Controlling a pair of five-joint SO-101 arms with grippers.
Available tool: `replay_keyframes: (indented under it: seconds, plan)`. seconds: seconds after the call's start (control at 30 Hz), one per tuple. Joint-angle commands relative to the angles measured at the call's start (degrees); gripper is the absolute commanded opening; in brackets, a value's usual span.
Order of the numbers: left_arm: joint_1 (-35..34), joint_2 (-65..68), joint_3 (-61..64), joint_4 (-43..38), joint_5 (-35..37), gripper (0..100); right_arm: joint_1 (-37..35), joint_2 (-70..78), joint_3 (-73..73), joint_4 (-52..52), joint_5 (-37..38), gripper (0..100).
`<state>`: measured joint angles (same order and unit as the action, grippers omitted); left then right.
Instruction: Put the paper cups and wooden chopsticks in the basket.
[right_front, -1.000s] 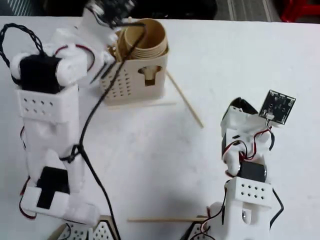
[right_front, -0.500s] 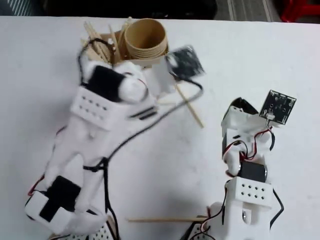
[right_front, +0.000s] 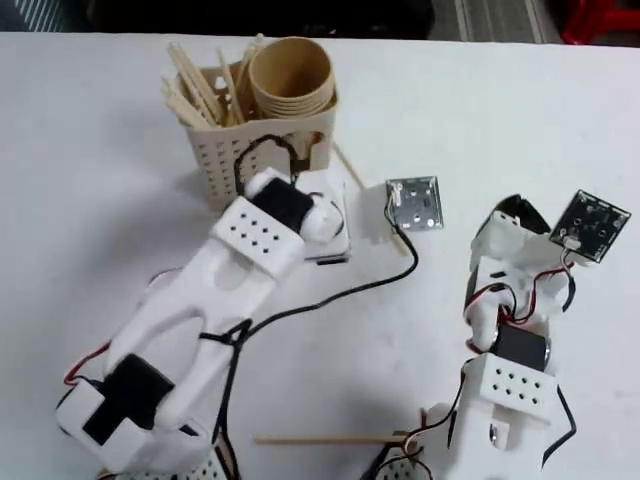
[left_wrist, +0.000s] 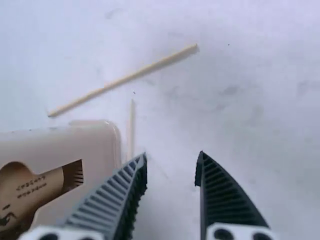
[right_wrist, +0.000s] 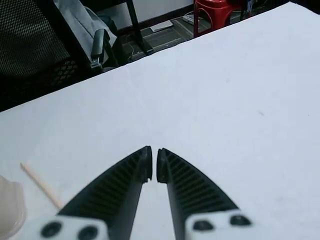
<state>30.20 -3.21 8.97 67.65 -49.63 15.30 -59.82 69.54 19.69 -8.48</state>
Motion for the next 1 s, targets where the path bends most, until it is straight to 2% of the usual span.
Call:
replay_keyframes:
  seconds: [0.0, 0.3, 0.43, 0.57, 0.8, 0.97]
  plan:
    - [0.4, 1.5, 1.2, -6.7, -0.7, 17, 0.7, -1.4, -1.5, -1.1, -0.6, 3.4]
    - [-2.7, 19.2, -12.4, -7.0, -0.8, 20, 1.1, -1.6, -1.5, -1.1, -0.4, 3.4]
    - [-3.6, 26.2, -18.6, -6.4, -4.0, 20, 2.7, -1.6, -2.3, -1.0, -0.4, 3.4]
    - [-5.6, 34.7, -28.5, -5.5, -4.4, 20, 3.3, -1.6, -2.6, -0.7, -0.5, 3.4]
    - [-6.9, 51.5, -53.1, 6.3, -4.5, 20, 3.1, -1.6, -2.7, -0.7, -0.4, 3.4]
    - [-6.6, 62.8, -70.1, 16.1, -7.6, 20, 3.1, -1.6, -2.7, -0.7, -0.3, 3.4]
